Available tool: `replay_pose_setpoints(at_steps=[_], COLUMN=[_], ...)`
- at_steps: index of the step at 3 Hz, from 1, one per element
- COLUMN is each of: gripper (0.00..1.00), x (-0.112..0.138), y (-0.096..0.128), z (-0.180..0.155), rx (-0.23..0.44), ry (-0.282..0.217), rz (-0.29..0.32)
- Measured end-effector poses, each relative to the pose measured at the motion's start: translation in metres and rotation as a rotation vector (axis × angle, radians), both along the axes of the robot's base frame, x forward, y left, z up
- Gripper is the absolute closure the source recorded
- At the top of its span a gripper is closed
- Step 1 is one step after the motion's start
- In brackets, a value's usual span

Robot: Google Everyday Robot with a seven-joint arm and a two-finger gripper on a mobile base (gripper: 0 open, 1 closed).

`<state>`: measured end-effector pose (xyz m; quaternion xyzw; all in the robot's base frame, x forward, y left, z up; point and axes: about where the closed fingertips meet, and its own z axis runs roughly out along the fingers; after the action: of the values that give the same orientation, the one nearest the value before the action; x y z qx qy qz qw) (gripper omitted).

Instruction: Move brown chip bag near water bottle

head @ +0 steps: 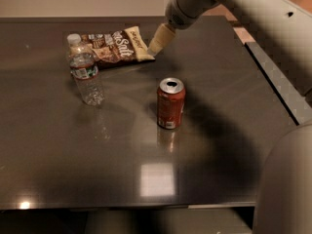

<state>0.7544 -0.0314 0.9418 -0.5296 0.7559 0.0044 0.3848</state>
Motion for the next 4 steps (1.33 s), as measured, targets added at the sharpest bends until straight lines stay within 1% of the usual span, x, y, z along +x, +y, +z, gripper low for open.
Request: replay_pose_setpoints(at_steps=[1, 2, 3, 4], gripper=[0.0, 0.0, 0.0, 0.0], x=[-0.001, 0.004, 0.016, 0.031], y=[0.0, 0.002, 0.01, 0.025], z=[0.0, -0.009, -0.018, -0.029], rx=[-0.001, 0.002, 0.009, 0.01], ry=[0.004, 0.021, 0.031, 0.041], rz=[0.003, 0.0, 0.003, 0.014])
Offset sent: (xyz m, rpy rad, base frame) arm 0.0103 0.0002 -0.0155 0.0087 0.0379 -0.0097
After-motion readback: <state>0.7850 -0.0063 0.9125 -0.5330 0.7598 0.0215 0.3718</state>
